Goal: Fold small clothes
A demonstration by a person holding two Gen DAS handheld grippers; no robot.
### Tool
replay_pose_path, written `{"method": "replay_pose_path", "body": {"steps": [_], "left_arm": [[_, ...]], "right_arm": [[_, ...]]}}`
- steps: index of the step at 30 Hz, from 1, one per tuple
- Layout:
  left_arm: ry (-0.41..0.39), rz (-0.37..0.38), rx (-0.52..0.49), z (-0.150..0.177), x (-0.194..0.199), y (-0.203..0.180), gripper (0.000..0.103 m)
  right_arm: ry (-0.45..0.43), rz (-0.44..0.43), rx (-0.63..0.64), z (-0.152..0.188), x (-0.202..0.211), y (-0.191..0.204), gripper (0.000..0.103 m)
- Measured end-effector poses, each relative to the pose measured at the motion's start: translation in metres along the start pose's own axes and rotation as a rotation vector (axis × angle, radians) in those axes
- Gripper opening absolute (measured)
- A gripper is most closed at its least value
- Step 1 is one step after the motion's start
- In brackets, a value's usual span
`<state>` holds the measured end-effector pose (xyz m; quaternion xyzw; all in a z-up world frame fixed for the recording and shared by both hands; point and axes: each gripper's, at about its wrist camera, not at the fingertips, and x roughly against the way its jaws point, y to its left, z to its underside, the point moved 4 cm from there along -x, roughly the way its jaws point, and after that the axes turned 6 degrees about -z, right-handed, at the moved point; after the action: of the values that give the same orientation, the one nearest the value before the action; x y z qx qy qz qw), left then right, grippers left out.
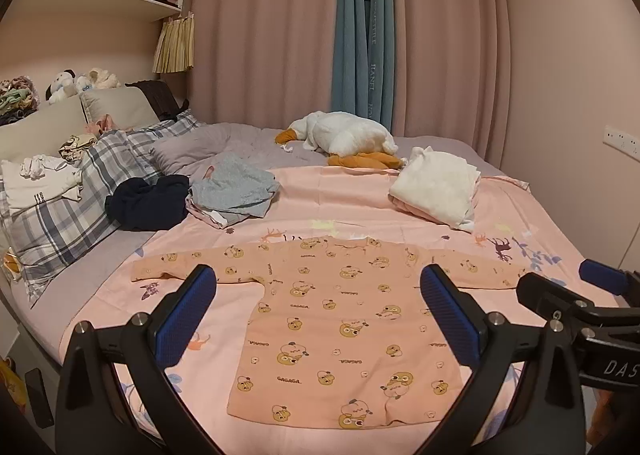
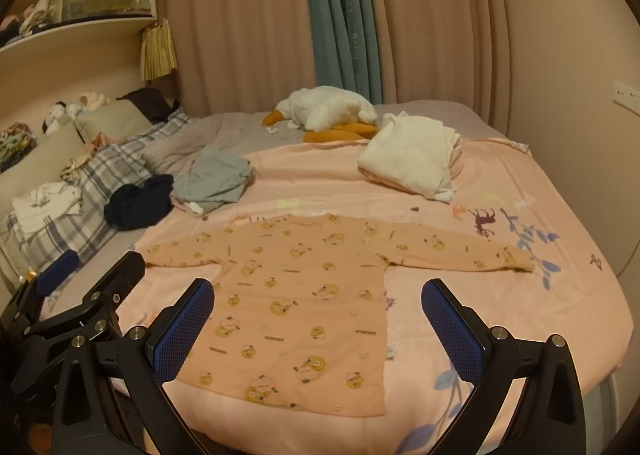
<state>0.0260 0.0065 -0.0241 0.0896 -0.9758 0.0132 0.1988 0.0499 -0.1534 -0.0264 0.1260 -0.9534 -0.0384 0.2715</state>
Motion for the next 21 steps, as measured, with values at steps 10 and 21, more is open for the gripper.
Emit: {"method": "replay_pose_path", "body": {"steps": [10, 21], "left_arm": [[0.014, 0.009, 0.038, 0.0005, -0.0062, 0.0030, 0.102], [0.027, 0.029, 0.034, 0.0052, -0.0050, 0.0019, 0.102]], "right_arm": [[0.004, 0.000, 0.010, -0.0008, -0.0024, 0.0023, 0.103], [0.005, 0.025, 0.010, -0.0013, 0.0024, -0.0019, 0.103]]}}
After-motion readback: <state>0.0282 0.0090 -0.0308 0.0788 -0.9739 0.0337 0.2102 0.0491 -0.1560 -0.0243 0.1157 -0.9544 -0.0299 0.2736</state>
